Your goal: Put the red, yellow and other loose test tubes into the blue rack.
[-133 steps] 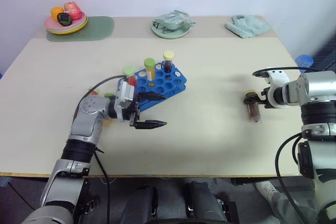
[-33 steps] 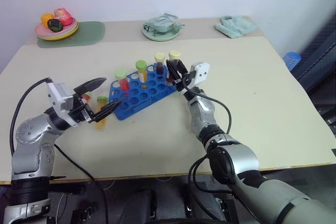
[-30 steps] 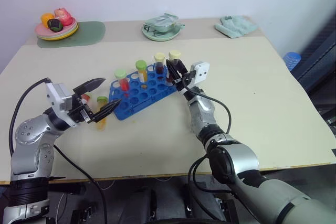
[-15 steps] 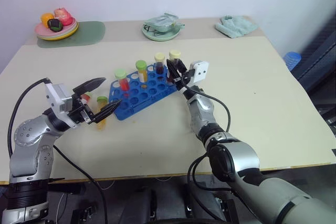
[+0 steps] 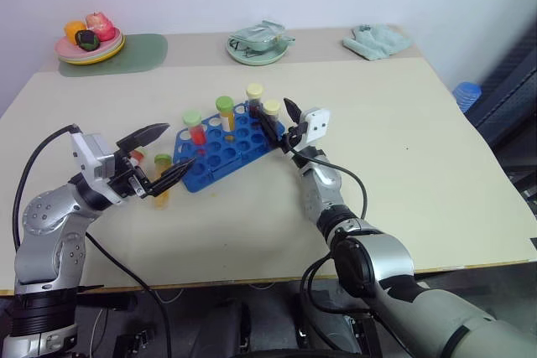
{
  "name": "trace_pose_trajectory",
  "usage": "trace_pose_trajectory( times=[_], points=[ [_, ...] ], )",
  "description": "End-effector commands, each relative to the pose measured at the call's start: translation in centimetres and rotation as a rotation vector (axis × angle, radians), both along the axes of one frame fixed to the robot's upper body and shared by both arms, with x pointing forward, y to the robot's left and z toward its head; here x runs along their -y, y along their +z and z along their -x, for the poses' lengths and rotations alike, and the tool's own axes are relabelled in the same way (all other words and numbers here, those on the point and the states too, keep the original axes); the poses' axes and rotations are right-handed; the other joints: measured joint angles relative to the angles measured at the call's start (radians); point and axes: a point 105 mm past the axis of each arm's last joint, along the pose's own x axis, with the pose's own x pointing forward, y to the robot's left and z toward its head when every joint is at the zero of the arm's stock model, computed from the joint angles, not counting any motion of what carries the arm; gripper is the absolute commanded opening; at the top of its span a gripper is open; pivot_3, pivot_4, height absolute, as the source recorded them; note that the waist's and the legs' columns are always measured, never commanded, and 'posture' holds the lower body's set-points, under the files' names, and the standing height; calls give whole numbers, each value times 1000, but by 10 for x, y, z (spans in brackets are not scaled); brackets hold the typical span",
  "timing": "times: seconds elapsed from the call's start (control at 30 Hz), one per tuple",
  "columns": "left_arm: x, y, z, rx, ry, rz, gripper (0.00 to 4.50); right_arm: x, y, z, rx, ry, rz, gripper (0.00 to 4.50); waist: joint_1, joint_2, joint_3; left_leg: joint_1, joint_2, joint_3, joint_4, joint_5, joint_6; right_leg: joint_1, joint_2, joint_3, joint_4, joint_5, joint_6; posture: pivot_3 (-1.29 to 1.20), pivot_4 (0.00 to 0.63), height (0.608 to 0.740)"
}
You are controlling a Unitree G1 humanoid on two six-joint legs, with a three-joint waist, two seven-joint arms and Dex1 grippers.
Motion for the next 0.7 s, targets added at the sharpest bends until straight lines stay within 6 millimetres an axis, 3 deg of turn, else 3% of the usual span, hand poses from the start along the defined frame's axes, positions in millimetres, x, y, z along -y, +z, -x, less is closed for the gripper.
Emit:
trace_pose_trajectory(
  times=[0.03,0.23,0.37,0.5,0.7],
  points=[
    [-1,13,4,43,1,2,4357,-3,9,1,47,-20,8,4463,1,0,0,0,0,0,0,0,0,0,0,0,0,0,0,0,150,740],
    [-5,14,-4,6,97,100,4357,4,26,-1,134,-57,60,4463,1,0,0,0,0,0,0,0,0,0,0,0,0,0,0,0,150,740],
    [-18,13,-6,-40,266,140,4357,9,34,10,235,20,97,4463,0,0,0,0,0,0,0,0,0,0,0,0,0,0,0,0,150,740],
    [-34,7,-1,-112,447,123,4357,34,19,42,270,146,263,4463,12,0,0,0,0,0,-1,-1,1,0,0,0,-1,0,0,0,150,740],
    [-37,7,-2,-219,561,150,4357,86,11,104,104,308,484,4463,50,1,1,-3,0,-1,-1,-3,5,2,-1,0,-9,0,0,0,150,740]
  ],
)
